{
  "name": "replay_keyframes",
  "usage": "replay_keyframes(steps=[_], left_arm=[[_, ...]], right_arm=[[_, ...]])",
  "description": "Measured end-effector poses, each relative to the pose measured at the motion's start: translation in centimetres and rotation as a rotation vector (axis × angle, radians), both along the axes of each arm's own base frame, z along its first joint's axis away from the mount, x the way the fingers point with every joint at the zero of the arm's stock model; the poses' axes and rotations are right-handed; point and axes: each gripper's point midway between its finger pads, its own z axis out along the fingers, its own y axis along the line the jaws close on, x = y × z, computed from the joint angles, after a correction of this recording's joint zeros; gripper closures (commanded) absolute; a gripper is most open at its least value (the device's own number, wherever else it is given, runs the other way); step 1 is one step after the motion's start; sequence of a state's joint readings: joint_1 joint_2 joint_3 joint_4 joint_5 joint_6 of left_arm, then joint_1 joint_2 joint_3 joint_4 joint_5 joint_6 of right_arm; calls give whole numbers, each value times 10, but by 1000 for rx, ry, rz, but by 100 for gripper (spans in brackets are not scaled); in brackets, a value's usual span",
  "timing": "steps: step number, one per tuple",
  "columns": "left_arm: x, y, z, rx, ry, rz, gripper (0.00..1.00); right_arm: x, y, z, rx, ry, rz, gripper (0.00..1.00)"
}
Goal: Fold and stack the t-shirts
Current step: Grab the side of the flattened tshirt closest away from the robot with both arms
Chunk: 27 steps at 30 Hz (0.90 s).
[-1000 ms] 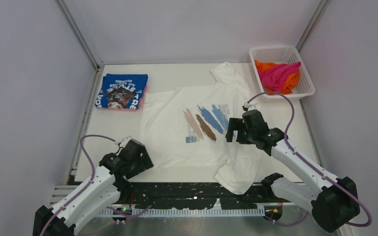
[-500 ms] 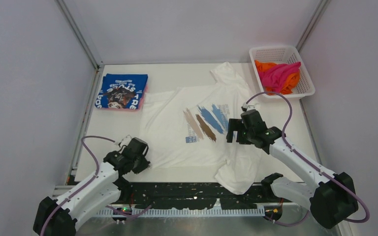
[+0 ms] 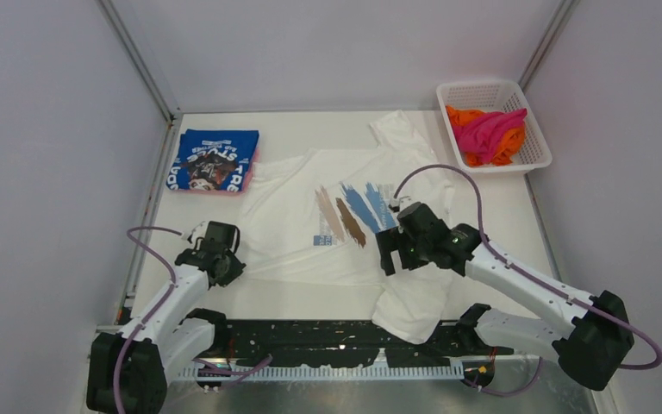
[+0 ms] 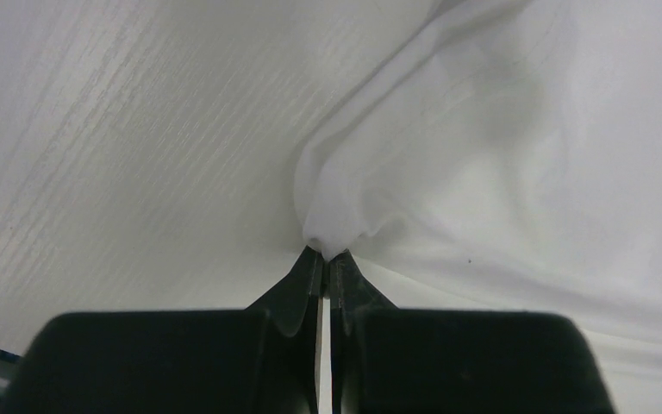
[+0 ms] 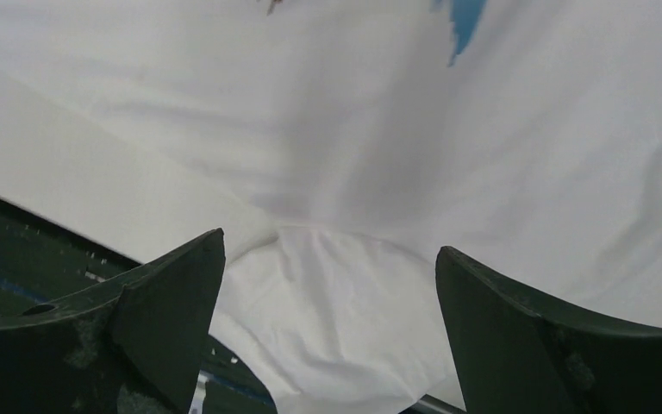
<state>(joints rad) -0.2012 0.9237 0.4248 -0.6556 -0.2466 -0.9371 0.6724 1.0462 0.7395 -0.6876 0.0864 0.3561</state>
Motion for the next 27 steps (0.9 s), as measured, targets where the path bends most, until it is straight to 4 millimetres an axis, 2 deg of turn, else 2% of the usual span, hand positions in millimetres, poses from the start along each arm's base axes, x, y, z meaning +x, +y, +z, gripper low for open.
replay_keyframes(steps=[4,7,11,15,18,22,24,27], left_arm=[[0,-2,-2,0,11,-36,100],[0,-3,-1,-4,7,-53,100],[2,-6,2,-13,-11,-67,100],[2,-6,3,-16,-11,-74,100],[2,-7,3,-19,-10,-86,100],[2,-8,3,-22,-9,-94,100],[2,-9,3,-24,-10,-95,100],[3,-9,4,-26,-19,-96,100]], right_arm=[[-45,34,-2,5,67,228,6],[-81,46,-8,-5,144,356,11],[-124,46,-25,-54,261,467,17],[-160,29,-48,-124,403,507,23],[-172,16,-61,-169,475,489,26],[-176,9,-71,-220,513,448,35],[-174,8,-77,-251,514,417,42],[-170,4,-83,-289,502,381,63]])
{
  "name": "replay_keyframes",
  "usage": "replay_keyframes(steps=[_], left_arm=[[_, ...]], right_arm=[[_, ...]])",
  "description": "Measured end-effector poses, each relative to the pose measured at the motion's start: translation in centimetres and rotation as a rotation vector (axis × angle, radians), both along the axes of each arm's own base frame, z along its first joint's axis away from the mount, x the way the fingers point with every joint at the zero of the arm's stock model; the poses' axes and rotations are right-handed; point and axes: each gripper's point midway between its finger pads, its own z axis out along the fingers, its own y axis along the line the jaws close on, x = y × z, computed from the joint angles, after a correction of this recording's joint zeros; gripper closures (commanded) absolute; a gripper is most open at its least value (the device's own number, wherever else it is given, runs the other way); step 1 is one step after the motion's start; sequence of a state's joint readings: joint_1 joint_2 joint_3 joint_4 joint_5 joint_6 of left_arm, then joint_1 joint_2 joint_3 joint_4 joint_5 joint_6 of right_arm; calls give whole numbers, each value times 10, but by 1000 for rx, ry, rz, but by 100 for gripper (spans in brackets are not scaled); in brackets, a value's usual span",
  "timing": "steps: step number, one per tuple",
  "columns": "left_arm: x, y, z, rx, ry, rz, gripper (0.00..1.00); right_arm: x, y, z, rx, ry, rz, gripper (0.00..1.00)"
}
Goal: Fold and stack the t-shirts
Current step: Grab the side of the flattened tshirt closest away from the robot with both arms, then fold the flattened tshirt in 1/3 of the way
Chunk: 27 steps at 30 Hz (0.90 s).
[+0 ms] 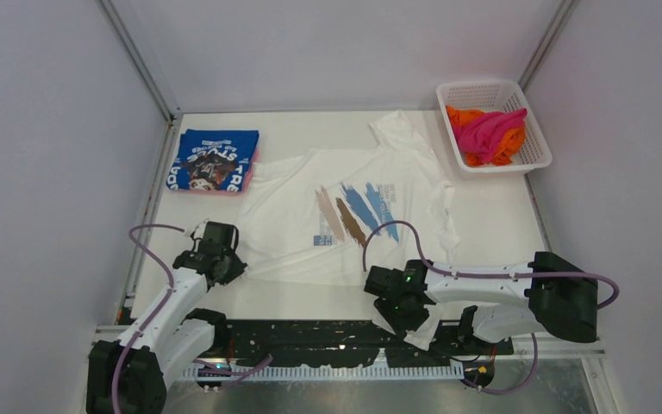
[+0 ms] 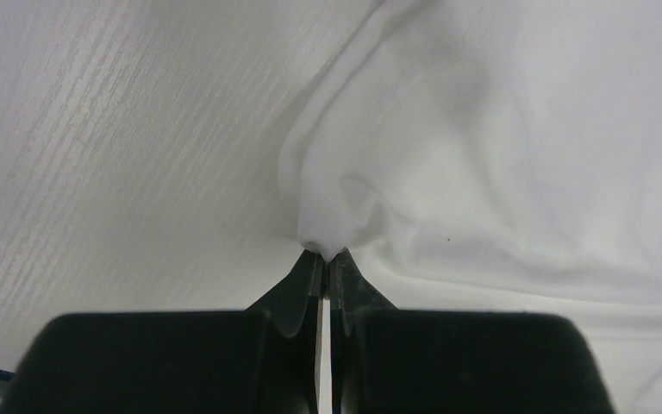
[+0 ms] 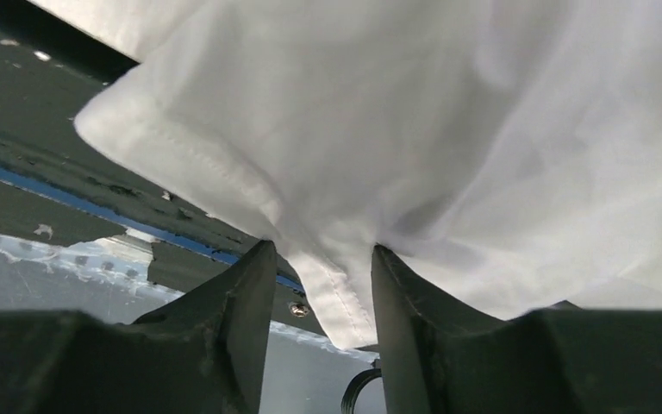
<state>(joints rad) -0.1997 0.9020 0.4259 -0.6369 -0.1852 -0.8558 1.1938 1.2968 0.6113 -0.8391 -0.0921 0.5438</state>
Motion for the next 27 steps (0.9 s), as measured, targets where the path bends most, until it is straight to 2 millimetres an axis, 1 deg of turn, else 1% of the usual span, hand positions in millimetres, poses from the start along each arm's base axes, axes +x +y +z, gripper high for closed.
replay_keyframes(steps=[1,3,4,5,6,7,10,13,16,21,25,27], left_arm=[[0,0,1,-1,-5,0,100],[1,0,2,-3,-13,0,100],[1,0,3,-3,-16,0,100],[1,0,3,-3,-17,1,100],[1,0,3,-3,-18,1,100],[1,0,4,-4,-19,1,100],[1,0,4,-4,-23,1,100],[-2,0,5,-5,-21,0,100],[-8,1,8,-8,-17,4,100],[-21,2,16,-30,-42,28,100],[-33,2,12,-53,-39,43,100],[-38,1,11,-59,-37,44,100]], right_arm=[[2,-2,-1,-11,-12,-9,66],[4,-4,-1,-26,-29,-23,74],[4,-5,-1,-30,-35,-33,81],[4,-4,-1,-32,-38,-37,85],[3,-4,-1,-31,-37,-47,92],[3,-2,-1,-29,-37,-60,94],[3,0,0,-27,-45,-75,95],[7,-4,2,-45,-71,-74,95],[7,-7,12,-39,-72,-43,95],[-5,1,41,68,-18,15,95],[-19,-4,51,98,38,39,95],[-23,-6,54,107,51,50,95]])
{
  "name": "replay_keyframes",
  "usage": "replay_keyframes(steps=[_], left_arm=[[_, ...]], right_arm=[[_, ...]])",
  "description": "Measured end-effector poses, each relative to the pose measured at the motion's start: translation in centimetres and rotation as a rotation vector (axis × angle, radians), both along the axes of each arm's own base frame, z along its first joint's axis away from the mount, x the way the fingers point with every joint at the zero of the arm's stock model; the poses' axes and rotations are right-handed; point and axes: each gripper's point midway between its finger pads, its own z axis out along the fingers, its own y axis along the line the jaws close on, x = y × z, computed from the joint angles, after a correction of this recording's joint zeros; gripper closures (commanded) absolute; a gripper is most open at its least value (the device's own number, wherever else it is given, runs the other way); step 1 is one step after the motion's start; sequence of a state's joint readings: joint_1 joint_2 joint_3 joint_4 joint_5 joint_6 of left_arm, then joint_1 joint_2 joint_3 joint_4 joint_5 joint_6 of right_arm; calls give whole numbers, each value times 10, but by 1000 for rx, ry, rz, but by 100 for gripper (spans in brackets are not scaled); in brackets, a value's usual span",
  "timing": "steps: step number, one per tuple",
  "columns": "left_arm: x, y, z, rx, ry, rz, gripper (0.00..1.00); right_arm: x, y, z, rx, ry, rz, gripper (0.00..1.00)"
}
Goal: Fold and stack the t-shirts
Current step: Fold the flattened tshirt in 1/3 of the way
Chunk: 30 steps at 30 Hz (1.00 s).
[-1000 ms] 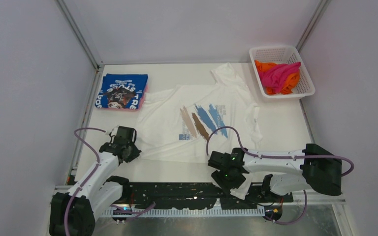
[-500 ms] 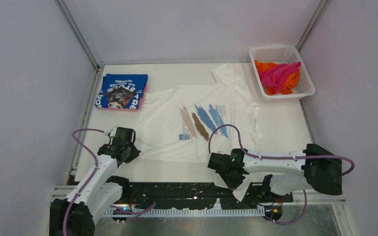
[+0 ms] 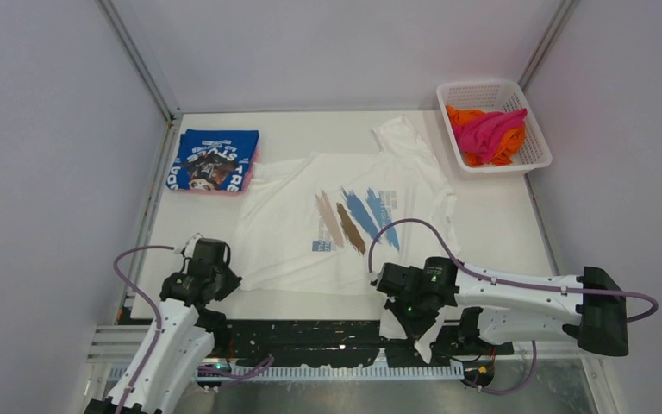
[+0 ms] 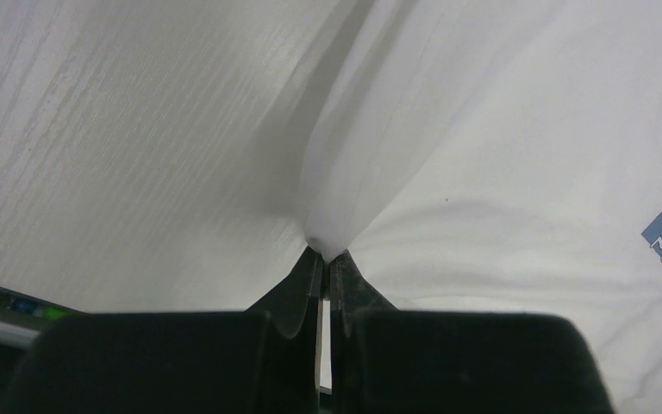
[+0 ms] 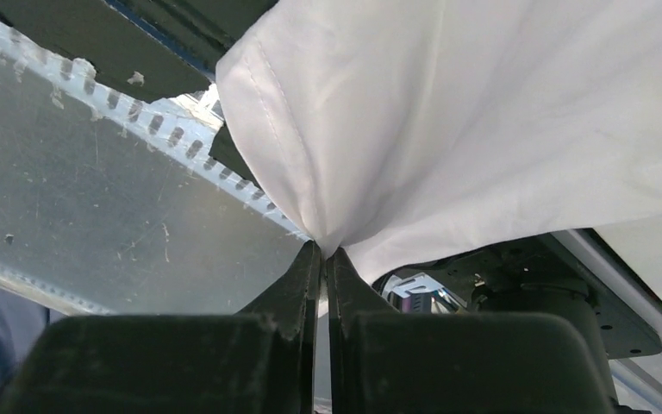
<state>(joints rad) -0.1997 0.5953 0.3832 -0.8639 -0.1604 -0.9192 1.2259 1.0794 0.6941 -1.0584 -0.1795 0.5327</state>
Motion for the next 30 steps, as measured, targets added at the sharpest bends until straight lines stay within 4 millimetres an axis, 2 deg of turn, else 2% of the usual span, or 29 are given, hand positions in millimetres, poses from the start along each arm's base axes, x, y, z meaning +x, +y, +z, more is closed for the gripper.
replay_keyframes(steps=[4,6,9,14,17,25,30], left_arm=[[0,-2,0,-10,3,-7,100],[2,-5,1,-19,12,-15,100],[13,-9,10,-24,16,-23,100],[48,-15,34,-26,-22,-33,100],[67,-18,43,-18,-30,-45,100],[114,-17,60,-2,-49,-31,100],[130,-12,61,4,-50,-13,100]], right_arm=[[7,-3,1,-25,-24,-8,95],[21,0,3,-36,-56,-46,95],[58,3,10,-34,-141,-151,95],[118,4,34,-2,-293,-273,95],[148,4,44,4,-353,-301,95],[211,-10,53,-100,-472,-299,95],[248,-16,69,-108,-564,-291,95]])
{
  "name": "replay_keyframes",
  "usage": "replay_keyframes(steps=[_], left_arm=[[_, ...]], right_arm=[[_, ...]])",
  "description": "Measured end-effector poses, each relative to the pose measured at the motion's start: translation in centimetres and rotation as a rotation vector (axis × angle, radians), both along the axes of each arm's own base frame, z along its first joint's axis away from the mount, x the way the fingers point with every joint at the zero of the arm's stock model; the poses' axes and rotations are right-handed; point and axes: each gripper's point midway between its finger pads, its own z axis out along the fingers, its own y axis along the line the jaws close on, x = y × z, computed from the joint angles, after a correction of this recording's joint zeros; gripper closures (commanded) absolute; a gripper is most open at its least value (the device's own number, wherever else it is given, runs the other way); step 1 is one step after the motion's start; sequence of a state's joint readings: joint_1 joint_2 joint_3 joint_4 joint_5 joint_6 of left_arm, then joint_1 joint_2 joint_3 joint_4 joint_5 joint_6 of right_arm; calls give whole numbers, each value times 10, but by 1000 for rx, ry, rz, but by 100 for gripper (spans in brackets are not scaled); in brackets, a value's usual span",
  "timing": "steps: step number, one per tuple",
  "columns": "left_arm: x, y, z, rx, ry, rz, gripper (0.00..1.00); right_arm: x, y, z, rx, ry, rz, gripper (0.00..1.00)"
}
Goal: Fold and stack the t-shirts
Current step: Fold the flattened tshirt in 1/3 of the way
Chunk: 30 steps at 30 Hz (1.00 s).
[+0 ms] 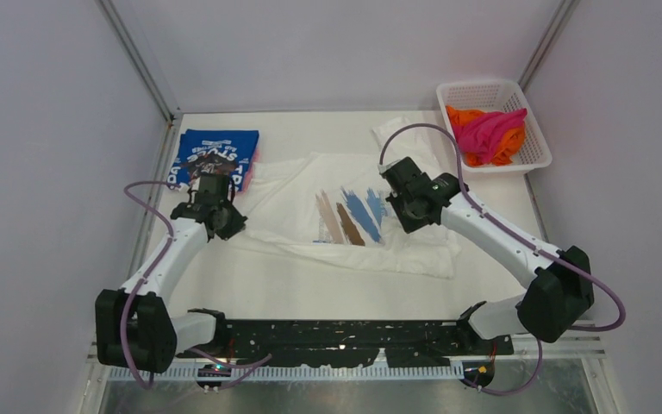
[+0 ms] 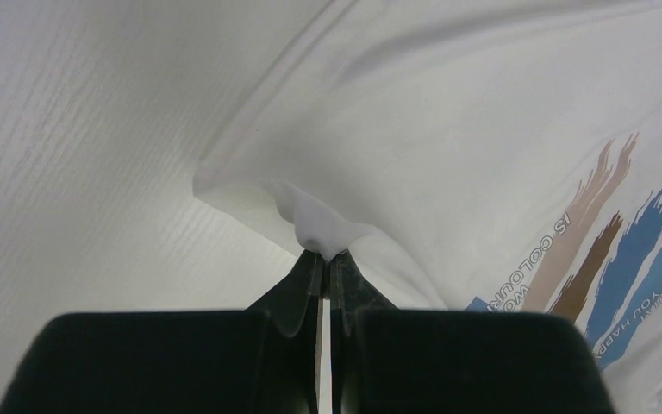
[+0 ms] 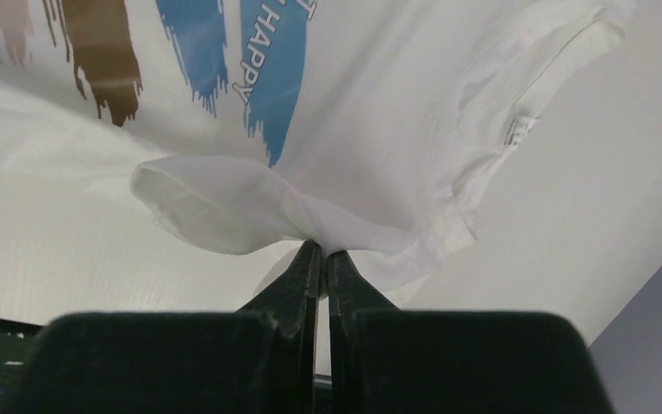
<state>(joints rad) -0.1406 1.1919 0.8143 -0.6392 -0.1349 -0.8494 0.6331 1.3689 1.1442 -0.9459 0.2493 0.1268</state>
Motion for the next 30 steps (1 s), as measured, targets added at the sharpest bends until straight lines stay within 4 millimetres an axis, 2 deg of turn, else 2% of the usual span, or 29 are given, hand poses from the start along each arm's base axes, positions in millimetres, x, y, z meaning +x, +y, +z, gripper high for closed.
replay_keyframes(steps=[5,13,17,19,20,21,22,23,24,25,26,27,30], left_arm=[[11,4,0,8,2,6,100],[39,4,-7,12,34,3,100],[51,5,-13,11,51,4,99],[60,5,-15,14,61,1,68],[64,6,-16,17,65,-1,51],[68,6,-16,17,69,-3,38],[72,7,-17,19,74,-5,26],[77,9,-16,18,76,-3,8],[82,10,-14,18,74,3,1],[85,12,-11,15,68,10,1],[88,13,-8,17,61,11,0],[90,14,-3,19,52,11,0],[94,16,13,21,10,9,0]], right_arm=[[32,-7,10,-51,-46,27,95],[78,-13,11,-142,-77,139,95],[109,-11,13,-187,-88,195,95],[121,-10,10,-200,-87,205,87],[130,-10,8,-211,-88,212,73],[138,-9,5,-222,-90,215,65],[145,-9,2,-237,-88,216,62],[152,-8,0,-248,-90,211,56],[163,-8,-3,-267,-93,206,51],[174,-6,-6,-283,-105,195,24],[185,-5,-8,-296,-121,179,10],[193,-5,-9,-307,-138,162,1],[211,-13,-2,-358,-206,87,4]])
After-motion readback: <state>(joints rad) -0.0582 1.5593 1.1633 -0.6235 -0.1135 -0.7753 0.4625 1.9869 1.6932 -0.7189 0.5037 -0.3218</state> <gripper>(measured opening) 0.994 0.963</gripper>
